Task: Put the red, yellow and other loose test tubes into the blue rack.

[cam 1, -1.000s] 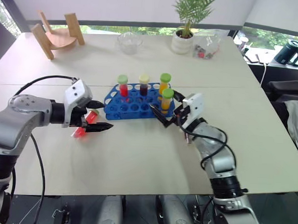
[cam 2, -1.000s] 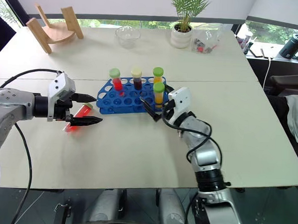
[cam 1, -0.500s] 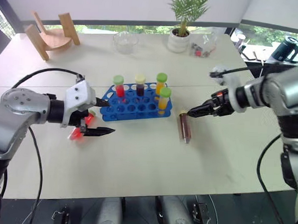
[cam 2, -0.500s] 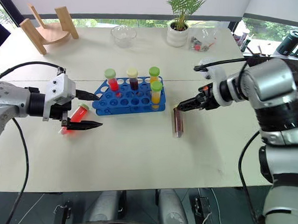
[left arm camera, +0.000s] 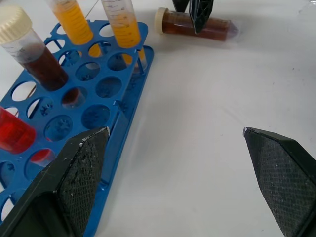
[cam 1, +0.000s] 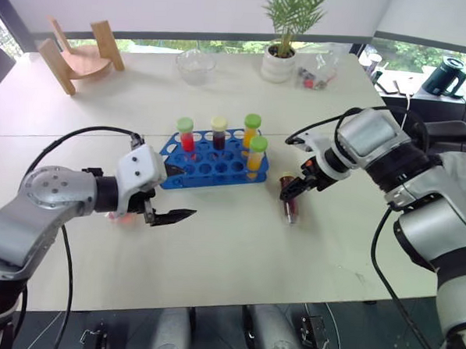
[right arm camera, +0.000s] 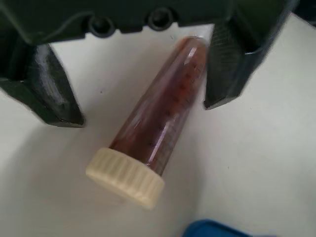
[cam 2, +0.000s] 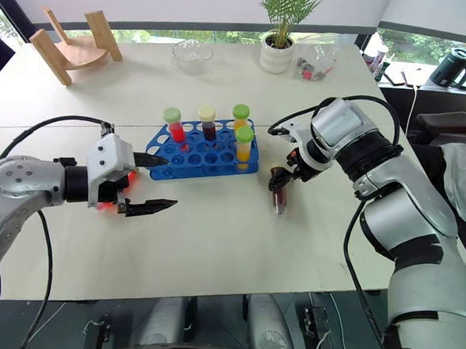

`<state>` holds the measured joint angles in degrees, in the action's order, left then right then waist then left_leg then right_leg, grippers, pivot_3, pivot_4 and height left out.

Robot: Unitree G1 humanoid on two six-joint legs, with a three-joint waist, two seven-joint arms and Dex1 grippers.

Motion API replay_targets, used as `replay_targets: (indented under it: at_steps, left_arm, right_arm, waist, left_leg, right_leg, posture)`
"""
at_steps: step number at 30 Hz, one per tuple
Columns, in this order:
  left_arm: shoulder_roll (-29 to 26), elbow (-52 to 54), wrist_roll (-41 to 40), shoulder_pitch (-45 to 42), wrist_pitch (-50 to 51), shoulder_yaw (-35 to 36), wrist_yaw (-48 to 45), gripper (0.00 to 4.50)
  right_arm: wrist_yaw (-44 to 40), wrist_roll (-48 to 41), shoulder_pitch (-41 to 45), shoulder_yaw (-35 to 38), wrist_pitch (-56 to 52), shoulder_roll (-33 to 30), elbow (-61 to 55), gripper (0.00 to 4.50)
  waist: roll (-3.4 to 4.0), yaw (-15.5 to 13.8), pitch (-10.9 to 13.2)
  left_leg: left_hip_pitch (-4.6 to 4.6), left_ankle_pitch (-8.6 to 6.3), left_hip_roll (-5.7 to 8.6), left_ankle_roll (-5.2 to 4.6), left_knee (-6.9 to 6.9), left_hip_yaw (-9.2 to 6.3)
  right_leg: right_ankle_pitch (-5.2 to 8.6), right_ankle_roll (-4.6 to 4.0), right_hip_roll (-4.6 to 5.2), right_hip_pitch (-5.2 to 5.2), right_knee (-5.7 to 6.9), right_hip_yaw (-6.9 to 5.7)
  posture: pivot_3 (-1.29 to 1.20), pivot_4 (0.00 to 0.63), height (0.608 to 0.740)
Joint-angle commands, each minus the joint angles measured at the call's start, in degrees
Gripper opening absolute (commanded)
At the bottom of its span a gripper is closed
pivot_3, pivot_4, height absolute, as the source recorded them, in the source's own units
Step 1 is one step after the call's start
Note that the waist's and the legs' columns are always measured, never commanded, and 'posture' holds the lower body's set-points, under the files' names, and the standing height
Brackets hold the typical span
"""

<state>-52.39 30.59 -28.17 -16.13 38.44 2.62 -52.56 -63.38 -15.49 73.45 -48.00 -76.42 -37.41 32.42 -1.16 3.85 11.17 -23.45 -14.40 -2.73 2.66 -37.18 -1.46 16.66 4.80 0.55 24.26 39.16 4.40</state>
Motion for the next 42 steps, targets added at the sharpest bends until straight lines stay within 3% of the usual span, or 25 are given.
replay_targets:
  at_steps: [1, 4, 8, 11, 13, 15, 17, 19, 23, 27, 31, 42]
  left_arm:
    - [-0.1, 1.5, -0.1, 0.2, -0.2, 1.2, 0.8, 4.5]
    - [-0.5, 0.6, 0.1, 0.5, -0.6, 1.5, 0.5, 4.5]
    - [-1.3, -1.6, 0.5, 0.0, -1.3, 1.6, -0.9, 4.5]
    - [-2.4, -4.1, 0.1, -1.1, -1.5, 2.3, -2.5, 4.5]
    - [-3.0, -5.6, -0.3, -1.8, -1.6, 2.9, -3.5, 4.5]
    - [-4.4, -10.0, -1.1, -3.2, -2.3, 4.8, -6.0, 4.5]
    - [-5.8, -15.0, -1.6, -5.7, -2.2, 5.8, -8.0, 4.5]
    - [-7.6, -19.2, -0.6, -6.4, -2.7, 5.2, -10.3, 4.5]
    - [-9.5, -23.9, 0.3, -6.6, -3.3, 4.5, -13.3, 4.5]
    - [-10.1, -25.5, 1.5, -7.5, -3.5, 3.5, -14.6, 4.5]
    - [-9.9, -24.4, 1.3, -8.4, -2.0, 3.4, -14.6, 4.5]
    - [-8.7, -22.3, 1.1, -8.1, -0.6, 3.4, -13.1, 4.5]
  right_arm:
    - [-2.2, 4.0, -3.3, -3.2, 4.5, -0.9, 0.3, 2.06]
    - [-4.3, 7.4, -5.6, -3.1, 8.6, -4.1, 0.5, 0.85]
    - [-8.7, 9.1, -9.1, 1.4, 20.0, -10.0, -4.4, 0.85]
    - [-14.0, 4.6, -13.0, 11.4, 31.6, -14.4, -16.0, 0.85]
    - [-17.3, -0.2, -15.0, 17.5, 32.0, -15.5, -23.3, 0.85]
    - [-12.9, -11.4, -19.3, 31.0, 31.3, -9.9, -35.2, 0.85]
    - [2.0, -19.2, -24.6, 43.7, 32.3, 2.5, -45.7, 0.85]
    - [18.3, -20.9, -27.9, 49.9, 32.9, 16.1, -51.2, 0.85]
    - [33.9, -9.7, -36.9, 44.2, 42.8, 29.5, -55.5, 0.85]
    - [41.6, 1.3, -42.8, 37.1, 58.4, 37.7, -46.0, 0.85]
    - [44.1, 7.3, -44.4, 34.8, 68.6, 40.0, -36.2, 0.85]
    - [44.9, 11.3, -44.8, 34.8, 78.3, 39.6, -26.8, 0.85]
  waist:
    - [-0.05, 0.0, 0.0]
    - [-0.13, -0.2, -0.1]
    - [-0.18, -1.7, -0.1]
    - [-0.15, -2.6, -0.1]
    - [0.0, -2.7, 0.0]
    - [0.07, -2.2, 0.1]
    - [0.0, -0.9, 0.0]
    - [-0.01, -0.1, 0.0]
    - [-0.01, -0.3, 0.0]
    - [-0.01, -0.4, 0.0]
    - [-0.02, -0.4, 0.0]
    - [-0.02, 0.1, 0.0]
  left_leg:
    - [0.03, 0.0, 0.0, 0.0, 0.0, -0.01]
    - [0.04, 0.0, 0.01, 0.0, -0.01, -0.04]
    - [0.05, 0.0, 0.03, 0.01, -0.03, -0.11]
    - [0.03, 0.0, 0.07, 0.01, -0.09, -0.12]
    - [0.01, 0.0, 0.07, 0.02, -0.1, -0.08]
    - [0.0, 0.0, 0.03, 0.02, -0.05, -0.04]
    - [0.05, 0.0, -0.09, 0.02, 0.03, -0.16]
    - [0.05, 0.01, -0.33, 0.02, 0.04, -0.34]
    - [-0.02, 0.06, -0.36, 0.12, 0.16, -0.37]
    - [-0.08, 0.12, -0.22, 0.23, 0.08, -0.2]
    - [-0.07, 0.18, -0.22, 0.33, 0.09, -0.19]
    - [-0.06, 0.18, -0.24, 0.33, 0.17, -0.25]
  right_leg:
    - [0.0, 0.0, 0.0, -0.04, 0.0, -0.01]
    - [0.0, 0.0, 0.01, -0.11, 0.0, -0.05]
    - [0.01, 0.0, 0.03, -0.2, -0.06, -0.13]
    - [0.01, 0.0, 0.08, -0.27, -0.15, -0.16]
    - [0.01, 0.02, 0.08, -0.23, -0.17, -0.13]
    - [-0.01, 0.05, 0.04, -0.13, -0.13, -0.1]
    - [0.0, 0.0, -0.13, -0.09, 0.04, -0.13]
    - [-0.04, -0.13, -0.5, -0.04, 0.09, -0.09]
    - [0.02, -0.25, -0.51, 0.08, 0.17, -0.13]
    - [0.01, -0.23, -0.31, 0.11, 0.13, -0.1]
    - [0.01, -0.22, -0.33, 0.12, 0.14, -0.07]
    - [0.01, -0.22, -0.35, 0.12, 0.17, -0.09]
  posture:
    - [0.0, 0.15, 0.74]
    - [0.0, 0.15, 0.74]
    - [0.0, 0.15, 0.74]
    - [0.0, 0.15, 0.74]
    - [0.0, 0.15, 0.74]
    - [0.0, 0.15, 0.74]
    - [0.0, 0.15, 0.74]
    - [0.0, 0.15, 0.74]
    - [0.0, 0.15, 0.74]
    - [0.0, 0.15, 0.74]
    - [0.0, 0.15, 0.74]
    - [0.0, 0.15, 0.74]
